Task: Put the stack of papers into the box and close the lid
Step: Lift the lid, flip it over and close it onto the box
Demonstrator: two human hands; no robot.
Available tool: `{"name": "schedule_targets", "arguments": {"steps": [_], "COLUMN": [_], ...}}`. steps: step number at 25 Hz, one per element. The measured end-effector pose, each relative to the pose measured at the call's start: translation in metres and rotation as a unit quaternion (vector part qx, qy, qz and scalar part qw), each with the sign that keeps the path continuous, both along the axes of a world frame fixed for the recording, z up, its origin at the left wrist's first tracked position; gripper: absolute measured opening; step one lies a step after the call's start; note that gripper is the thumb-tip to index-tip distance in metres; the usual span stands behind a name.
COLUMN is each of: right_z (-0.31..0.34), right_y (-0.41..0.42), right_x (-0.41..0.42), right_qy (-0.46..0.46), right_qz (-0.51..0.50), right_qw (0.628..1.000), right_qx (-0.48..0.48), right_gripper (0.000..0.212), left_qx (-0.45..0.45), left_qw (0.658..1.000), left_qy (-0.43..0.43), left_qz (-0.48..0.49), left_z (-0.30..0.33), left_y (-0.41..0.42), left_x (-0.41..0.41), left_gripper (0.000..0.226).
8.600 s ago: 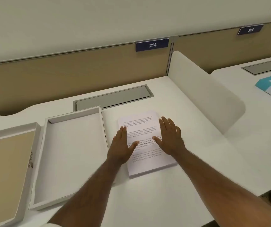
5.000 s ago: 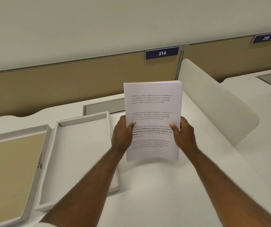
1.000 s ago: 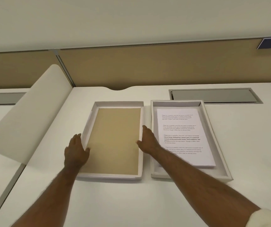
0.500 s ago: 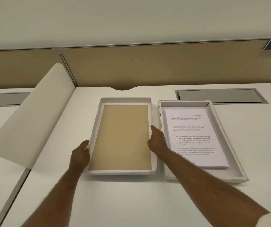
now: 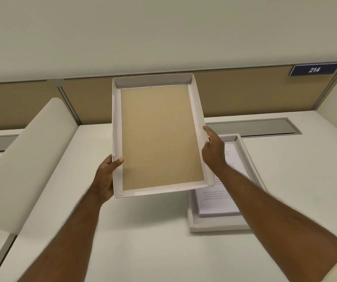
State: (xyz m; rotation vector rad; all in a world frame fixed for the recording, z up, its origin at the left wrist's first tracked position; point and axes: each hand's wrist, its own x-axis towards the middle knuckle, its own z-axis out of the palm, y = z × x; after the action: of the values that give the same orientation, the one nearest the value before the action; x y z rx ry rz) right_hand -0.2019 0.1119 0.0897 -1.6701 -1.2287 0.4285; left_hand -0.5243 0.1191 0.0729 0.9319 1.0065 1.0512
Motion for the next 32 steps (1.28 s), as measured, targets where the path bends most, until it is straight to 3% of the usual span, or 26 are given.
{"name": "schedule_targets", "arguments": {"steps": [3,12,17,20,22,25,26,29,32], "right_z": [0.014,0.086,0.127,0.138,0.142,0.145,0.144,0.136,0.121], "right_y": [-0.003,-0.015,-0.025,-0.034,-0.039,-0.046,-0.048,-0.057,-0.069], "right_x": [0.031,0.059,0.028,0.022,0.031,0.060,0.071,0.102,0.132], "right_qy": [-0.003,-0.135,-0.133,-0.112,-0.075,-0.042,-0.033,0.004,0.080], "right_qz": [-0.004,0.106,0.156,0.105,0.048,0.005,0.000,0.030,0.120], "right_qw": [1.000,0.984,0.979,0.987,0.991,0.990,0.989,0.987,0.975], "right_qx": [0.011,0.050,-0.002,0.049,0.097,0.138,0.146,0.160,0.169], "right_gripper": [0.065,0.042,0.066,0.055,0.042,0.036,0.036,0.036,0.034], "left_qx": [0.008,0.101,0.190,0.240,0.281,0.364,0.376,0.367,0.271], "left_qw": [0.998,0.991,0.974,0.950,0.940,0.906,0.895,0.891,0.930], "left_qy": [-0.039,-0.079,0.004,0.096,0.126,0.217,0.238,0.265,0.236], "left_qz": [-0.046,0.041,0.120,0.175,0.151,0.005,-0.032,-0.036,0.082], "left_z": [0.006,0.045,0.069,0.078,0.078,0.061,0.055,0.035,0.023], "left_y": [0.001,-0.015,-0.035,-0.052,-0.059,-0.061,-0.061,-0.064,-0.057], "left_x": [0.029,0.162,0.244,0.285,0.298,0.294,0.289,0.273,0.258], "left_gripper": [0.055,0.052,0.047,0.025,0.035,0.091,0.099,0.080,0.091]}}
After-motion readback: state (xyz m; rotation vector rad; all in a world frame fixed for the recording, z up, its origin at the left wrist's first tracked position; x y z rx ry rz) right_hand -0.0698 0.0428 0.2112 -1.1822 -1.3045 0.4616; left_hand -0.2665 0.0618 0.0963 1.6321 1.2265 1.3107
